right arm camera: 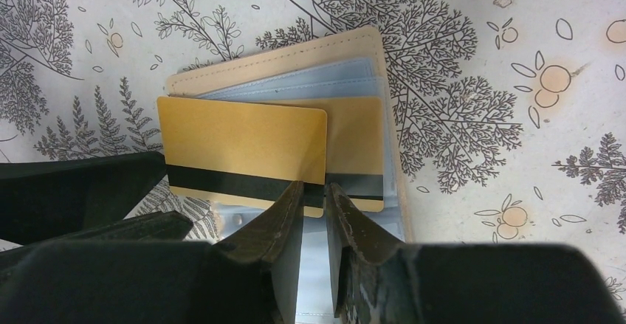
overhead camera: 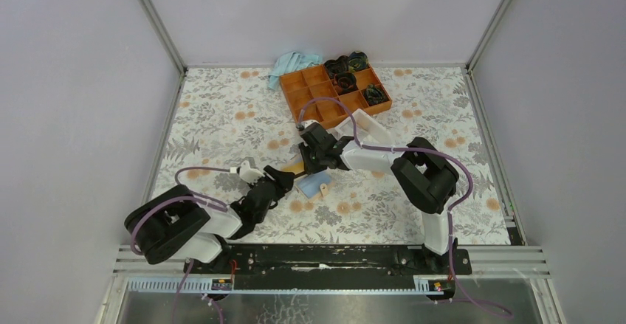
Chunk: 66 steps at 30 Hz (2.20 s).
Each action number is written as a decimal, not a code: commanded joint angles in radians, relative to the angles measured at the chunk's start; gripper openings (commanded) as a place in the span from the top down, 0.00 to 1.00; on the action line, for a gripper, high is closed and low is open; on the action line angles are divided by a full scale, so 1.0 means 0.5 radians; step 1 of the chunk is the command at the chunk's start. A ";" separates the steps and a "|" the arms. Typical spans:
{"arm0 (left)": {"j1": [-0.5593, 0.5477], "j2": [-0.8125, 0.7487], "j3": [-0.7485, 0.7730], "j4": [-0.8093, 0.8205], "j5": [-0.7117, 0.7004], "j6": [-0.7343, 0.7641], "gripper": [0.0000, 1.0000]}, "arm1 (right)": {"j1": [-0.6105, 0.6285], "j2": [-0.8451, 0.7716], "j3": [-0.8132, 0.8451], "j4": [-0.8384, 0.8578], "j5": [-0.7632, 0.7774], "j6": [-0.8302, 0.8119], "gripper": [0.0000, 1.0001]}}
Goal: Put the credit cards into the card holder
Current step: Pick up the credit card from the card holder.
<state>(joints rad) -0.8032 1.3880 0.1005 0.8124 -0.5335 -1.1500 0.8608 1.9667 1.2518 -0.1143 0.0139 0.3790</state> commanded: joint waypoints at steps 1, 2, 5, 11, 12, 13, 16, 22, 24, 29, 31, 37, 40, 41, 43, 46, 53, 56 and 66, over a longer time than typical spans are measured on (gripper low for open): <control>0.013 0.121 -0.079 0.111 0.075 -0.001 0.37 | -0.012 0.059 -0.032 0.003 -0.026 0.036 0.75; 0.017 0.149 -0.090 0.156 0.085 -0.010 0.37 | -0.012 0.060 -0.036 0.006 -0.028 0.038 0.75; 0.017 0.251 -0.117 0.313 0.122 -0.028 0.37 | -0.010 0.063 -0.043 0.013 -0.035 0.045 0.75; 0.019 0.414 -0.228 0.713 0.156 -0.040 0.37 | -0.011 0.068 -0.054 0.017 -0.039 0.047 0.75; 0.018 0.435 -0.249 0.788 0.156 -0.027 0.38 | -0.010 0.070 -0.055 0.016 -0.040 0.048 0.75; 0.018 0.454 -0.264 0.862 0.163 -0.011 0.38 | -0.010 0.070 -0.057 0.019 -0.042 0.049 0.75; 0.020 0.552 -0.304 1.109 0.205 0.048 0.39 | -0.010 0.070 -0.069 0.026 -0.055 0.050 0.75; 0.025 0.799 -0.352 1.559 0.276 0.097 0.49 | -0.010 0.033 -0.092 0.027 -0.047 0.056 0.75; 0.026 0.818 -0.357 1.563 0.267 0.092 0.58 | -0.010 0.025 -0.101 0.029 -0.041 0.055 0.75; 0.026 0.734 -0.398 1.540 0.206 0.135 0.64 | -0.010 0.006 -0.131 0.045 -0.037 0.057 0.75; 0.026 0.702 -0.404 1.510 0.188 0.149 0.65 | -0.010 0.000 -0.142 0.049 -0.037 0.060 0.75; 0.026 0.706 -0.416 1.515 0.153 0.151 0.75 | -0.010 -0.036 -0.170 0.058 -0.031 0.060 0.75; 0.026 0.718 -0.416 1.529 0.157 0.165 0.90 | -0.011 -0.057 -0.179 0.059 -0.025 0.062 0.75; 0.026 0.717 -0.416 1.530 0.156 0.167 0.95 | -0.010 -0.065 -0.181 0.056 -0.021 0.056 0.75; 0.026 0.714 -0.416 1.532 0.155 0.177 0.99 | -0.012 -0.086 -0.181 0.053 -0.012 0.060 0.75; 0.025 0.692 -0.422 1.535 0.153 0.196 0.99 | -0.011 -0.137 -0.193 0.064 0.004 0.056 0.74; 0.025 0.577 -0.470 1.518 0.129 0.219 1.00 | -0.011 -0.364 -0.234 0.103 0.017 0.063 0.58; 0.025 0.472 -0.477 1.455 0.119 0.226 1.00 | -0.011 -0.476 -0.269 0.140 0.012 0.093 0.57; 0.023 -0.387 -0.362 0.571 0.040 0.238 1.00 | -0.011 -0.896 -0.666 0.627 -0.097 0.441 0.55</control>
<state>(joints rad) -0.7956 1.3617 0.0051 1.3231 -0.4618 -1.0573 0.8536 1.5898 0.9890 0.0452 0.0006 0.4889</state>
